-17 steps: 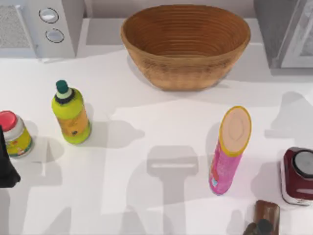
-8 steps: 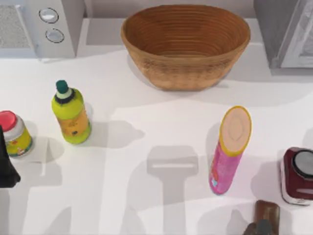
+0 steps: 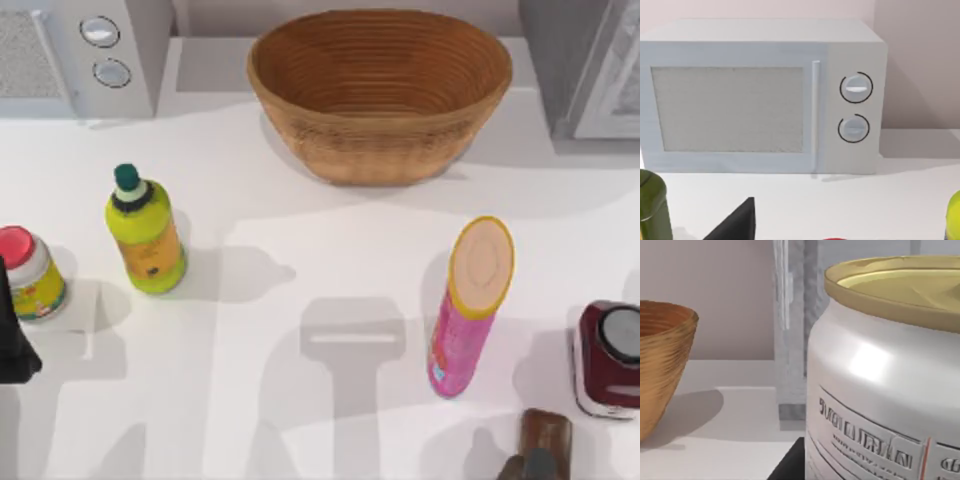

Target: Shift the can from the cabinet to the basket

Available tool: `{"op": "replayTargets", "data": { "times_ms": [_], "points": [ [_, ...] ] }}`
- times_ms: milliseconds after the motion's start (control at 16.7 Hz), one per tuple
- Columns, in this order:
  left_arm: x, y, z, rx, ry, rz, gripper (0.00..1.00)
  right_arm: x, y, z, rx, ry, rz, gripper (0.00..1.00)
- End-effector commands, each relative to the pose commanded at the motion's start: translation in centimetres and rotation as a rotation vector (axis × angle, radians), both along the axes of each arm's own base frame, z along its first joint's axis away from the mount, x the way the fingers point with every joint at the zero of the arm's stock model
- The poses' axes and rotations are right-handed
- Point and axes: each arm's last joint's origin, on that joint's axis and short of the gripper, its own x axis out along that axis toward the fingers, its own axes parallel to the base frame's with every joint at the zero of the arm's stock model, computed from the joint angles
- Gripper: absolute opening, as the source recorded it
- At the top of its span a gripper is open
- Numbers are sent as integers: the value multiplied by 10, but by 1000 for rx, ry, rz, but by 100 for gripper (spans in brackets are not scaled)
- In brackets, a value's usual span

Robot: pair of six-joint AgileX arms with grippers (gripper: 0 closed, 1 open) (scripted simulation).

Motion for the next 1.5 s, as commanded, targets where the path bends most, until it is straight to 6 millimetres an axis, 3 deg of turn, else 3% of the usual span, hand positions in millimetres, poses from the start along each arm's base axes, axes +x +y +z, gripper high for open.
{"op": "replayTargets", "data": {
  "times_ms": [240,480,660,900,1020,1200,1320,1500],
  "points": [
    [0,0,0,0,0,0,100,1,2,18,-1,-25,1,0],
    [0,0,0,0,0,0,100,14,11,72,2,-71,1,0],
    [0,0,0,0,0,0,100,45,26,116,4,-71,-1,0],
    [0,0,0,0,0,0,100,119,70,152,-1,-41,-3,0],
    [0,0,0,0,0,0,100,161,103,154,-7,-23,-3,0],
    [0,0,0,0,0,0,100,216,159,139,-13,-6,-2,0],
    [0,0,0,0,0,0,100,242,195,121,-15,-1,-1,0],
    [0,0,0,0,0,0,100,266,241,93,-13,-2,0,0]
  ]
}}
